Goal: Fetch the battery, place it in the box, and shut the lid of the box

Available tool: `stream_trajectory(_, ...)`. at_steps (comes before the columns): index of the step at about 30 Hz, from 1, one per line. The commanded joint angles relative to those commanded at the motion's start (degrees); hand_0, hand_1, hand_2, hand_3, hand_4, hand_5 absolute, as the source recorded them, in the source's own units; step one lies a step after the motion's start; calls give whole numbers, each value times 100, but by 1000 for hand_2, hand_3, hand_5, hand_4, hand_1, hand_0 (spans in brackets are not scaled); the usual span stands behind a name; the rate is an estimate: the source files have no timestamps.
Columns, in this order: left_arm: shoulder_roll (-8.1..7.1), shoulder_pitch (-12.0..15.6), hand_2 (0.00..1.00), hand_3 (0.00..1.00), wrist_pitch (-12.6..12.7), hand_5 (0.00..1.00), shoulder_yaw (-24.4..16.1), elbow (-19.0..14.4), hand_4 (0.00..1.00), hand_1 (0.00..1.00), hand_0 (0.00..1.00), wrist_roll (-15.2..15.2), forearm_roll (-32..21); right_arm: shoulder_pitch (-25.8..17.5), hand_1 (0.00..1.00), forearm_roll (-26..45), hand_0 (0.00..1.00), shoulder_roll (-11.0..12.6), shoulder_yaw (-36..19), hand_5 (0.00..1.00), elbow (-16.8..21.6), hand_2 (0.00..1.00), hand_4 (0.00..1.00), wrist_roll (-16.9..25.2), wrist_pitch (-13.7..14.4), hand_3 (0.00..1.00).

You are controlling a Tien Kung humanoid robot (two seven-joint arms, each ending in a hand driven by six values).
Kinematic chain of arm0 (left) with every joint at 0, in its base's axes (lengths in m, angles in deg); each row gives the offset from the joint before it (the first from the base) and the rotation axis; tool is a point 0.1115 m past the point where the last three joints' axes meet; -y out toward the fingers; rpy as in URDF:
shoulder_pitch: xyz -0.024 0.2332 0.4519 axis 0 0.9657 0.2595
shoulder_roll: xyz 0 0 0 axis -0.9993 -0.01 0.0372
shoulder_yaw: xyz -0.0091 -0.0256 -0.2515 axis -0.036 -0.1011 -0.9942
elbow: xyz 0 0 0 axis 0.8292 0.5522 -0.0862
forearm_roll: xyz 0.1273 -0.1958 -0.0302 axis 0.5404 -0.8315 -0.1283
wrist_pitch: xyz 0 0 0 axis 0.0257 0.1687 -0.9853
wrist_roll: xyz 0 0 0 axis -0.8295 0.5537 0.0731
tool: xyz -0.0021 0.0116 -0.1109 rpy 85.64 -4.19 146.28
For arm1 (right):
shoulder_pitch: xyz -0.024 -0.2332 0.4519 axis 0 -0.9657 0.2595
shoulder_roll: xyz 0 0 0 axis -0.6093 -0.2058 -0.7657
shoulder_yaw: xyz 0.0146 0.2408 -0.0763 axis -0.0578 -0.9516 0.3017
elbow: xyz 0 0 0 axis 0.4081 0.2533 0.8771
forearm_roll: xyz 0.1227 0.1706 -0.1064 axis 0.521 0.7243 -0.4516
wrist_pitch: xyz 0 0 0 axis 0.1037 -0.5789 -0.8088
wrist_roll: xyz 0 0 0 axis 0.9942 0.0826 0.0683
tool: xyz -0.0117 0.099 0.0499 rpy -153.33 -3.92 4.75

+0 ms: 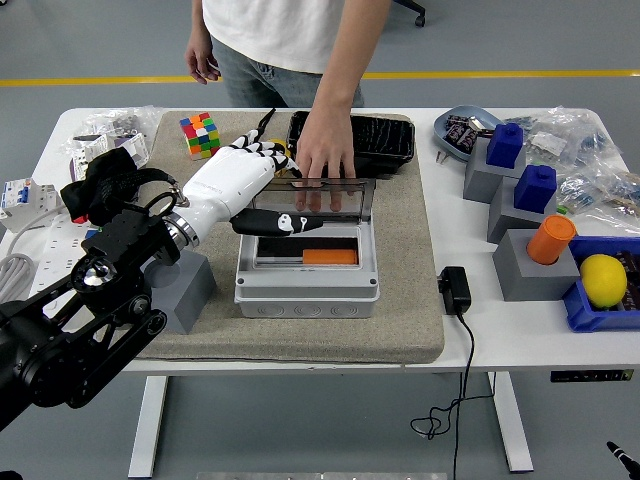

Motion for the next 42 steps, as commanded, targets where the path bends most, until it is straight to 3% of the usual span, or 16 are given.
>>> stream_trajectory(8, -82, 107, 762, 652, -14, 998, 167, -199, 998, 891, 998, 13, -31, -11, 823, -7, 845, 0, -11, 998, 1, 788, 998, 3, -5, 819)
stream_trajectory(20, -353, 347, 758, 652, -44, 998, 601, -893, 998, 884, 998, 100, -168, -27, 819, -6, 845, 7, -7, 998, -6, 787, 998, 1, -5, 819)
stream_trajectory(33, -468, 570, 751, 652, 97, 998, 1044, -1143, 998, 882, 998, 24, -239, -3, 820, -12, 845, 27, 3, 998, -8, 787, 998, 3, 1, 819)
stream_trajectory(39, -441, 577, 748, 651, 195, 998, 895, -1398, 998, 868, 998, -26, -214, 2, 820, -24, 845, 23, -17, 998, -7, 787, 998, 4, 1, 819)
stream_trajectory(42, -404, 613, 744, 657, 273, 998, 712, -1527, 998, 858, 991, -97, -506, 3, 821, -37, 846, 17, -36, 998, -5, 786, 998, 3, 1, 819)
